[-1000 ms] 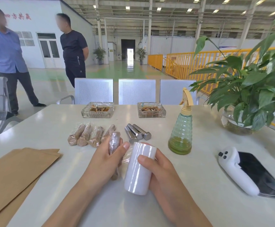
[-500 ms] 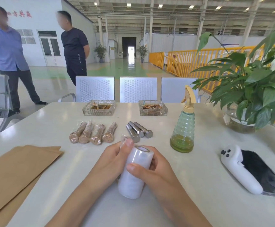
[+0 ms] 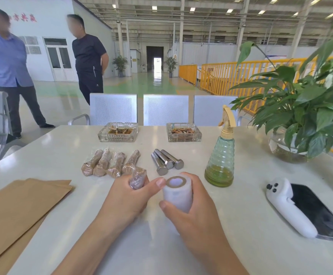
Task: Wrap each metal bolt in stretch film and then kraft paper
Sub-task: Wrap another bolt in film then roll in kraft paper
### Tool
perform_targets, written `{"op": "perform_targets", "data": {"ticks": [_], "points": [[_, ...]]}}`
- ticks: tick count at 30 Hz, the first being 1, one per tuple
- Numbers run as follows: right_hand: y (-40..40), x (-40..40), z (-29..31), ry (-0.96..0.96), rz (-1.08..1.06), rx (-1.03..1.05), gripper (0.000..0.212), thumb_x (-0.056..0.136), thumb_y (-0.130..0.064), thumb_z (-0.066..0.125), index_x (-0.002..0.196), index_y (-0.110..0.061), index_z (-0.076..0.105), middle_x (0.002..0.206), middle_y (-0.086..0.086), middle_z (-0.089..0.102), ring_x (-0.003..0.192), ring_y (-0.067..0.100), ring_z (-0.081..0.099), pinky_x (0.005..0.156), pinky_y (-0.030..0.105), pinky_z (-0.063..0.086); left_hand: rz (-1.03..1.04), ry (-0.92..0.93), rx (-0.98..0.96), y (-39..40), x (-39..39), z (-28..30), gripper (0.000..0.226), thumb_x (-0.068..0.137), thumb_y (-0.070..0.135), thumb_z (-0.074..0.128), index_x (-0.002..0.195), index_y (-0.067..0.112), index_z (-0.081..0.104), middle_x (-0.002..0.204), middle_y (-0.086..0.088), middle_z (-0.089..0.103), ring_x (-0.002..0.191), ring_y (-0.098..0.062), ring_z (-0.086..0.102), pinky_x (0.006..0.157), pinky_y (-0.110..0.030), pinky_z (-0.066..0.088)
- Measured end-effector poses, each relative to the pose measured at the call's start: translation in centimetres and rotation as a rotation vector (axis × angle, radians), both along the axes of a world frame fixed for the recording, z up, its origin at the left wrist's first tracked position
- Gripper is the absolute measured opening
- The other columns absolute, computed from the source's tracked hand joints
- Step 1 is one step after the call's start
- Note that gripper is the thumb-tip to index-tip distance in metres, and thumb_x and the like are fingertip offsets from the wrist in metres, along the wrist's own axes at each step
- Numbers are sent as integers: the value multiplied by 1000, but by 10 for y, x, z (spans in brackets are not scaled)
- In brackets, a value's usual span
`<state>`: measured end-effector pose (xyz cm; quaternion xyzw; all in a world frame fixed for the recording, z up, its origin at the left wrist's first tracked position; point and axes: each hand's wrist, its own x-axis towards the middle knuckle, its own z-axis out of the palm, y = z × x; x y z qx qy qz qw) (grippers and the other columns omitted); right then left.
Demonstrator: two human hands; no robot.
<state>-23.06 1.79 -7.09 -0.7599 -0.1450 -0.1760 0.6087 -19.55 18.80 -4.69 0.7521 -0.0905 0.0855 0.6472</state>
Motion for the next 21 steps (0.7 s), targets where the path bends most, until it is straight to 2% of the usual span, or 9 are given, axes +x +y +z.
{"op": "perform_targets", "data": {"ticks": [2, 5, 9, 10, 13, 16, 21], "points": [[3, -1, 0, -26, -28, -41, 49, 74, -30, 77, 119, -38, 58, 115, -16, 65, 110, 6, 63, 85, 14, 48, 1, 54, -86, 4, -1, 2, 59, 64, 58, 82, 59, 20, 36, 51, -5, 29, 44, -17, 24, 44, -23, 23], [14, -1, -2, -68, -111, -105, 54, 75, -26, 81, 120, -41, 56, 119, -19, 62, 116, 5, 60, 92, 14, 45, -119, 117, -299, 3, -4, 4, 57, 67, 47, 84, 61, 23, 32, 52, -1, 21, 41, -15, 18, 42, -18, 22], [3, 7, -2, -8, -330, 36, 47, 78, -25, 86, 112, -39, 57, 111, -21, 64, 107, -6, 59, 85, 7, 43, -316, 97, -545, 11, -7, 8, 58, 72, 38, 86, 57, 21, 32, 45, 4, 21, 36, -10, 18, 36, -16, 22], [-2, 8, -2, 10, -379, 53, 47, 78, -27, 85, 112, -40, 56, 111, -23, 63, 106, -8, 57, 86, 9, 43, -367, 112, -614, 15, -7, 10, 58, 70, 39, 89, 56, 21, 35, 45, 5, 23, 36, -9, 18, 35, -18, 22], [-3, 6, -3, 66, -421, 60, 52, 77, -32, 85, 117, -40, 54, 114, -25, 62, 107, -4, 58, 92, 24, 49, -495, 154, -811, 24, -5, 15, 55, 68, 36, 94, 60, 22, 42, 51, 7, 28, 43, -8, 17, 34, -20, 24], [4, 4, -5, 95, -411, 36, 63, 77, -34, 85, 127, -41, 49, 121, -26, 60, 114, 4, 58, 97, 31, 49, -531, 164, -880, 24, -3, 14, 46, 68, 17, 93, 71, 21, 47, 57, 7, 27, 45, -6, 20, 35, -18, 24], [2, 1, -4, 182, -354, -7, 94, 76, -38, 86, 151, -43, 31, 143, -22, 46, 133, 7, 44, 109, 30, 39, -390, 171, -849, 18, -1, 12, 31, 75, -3, 71, 82, 21, 54, 53, 7, 26, 39, -6, 17, 32, -19, 20]]}}
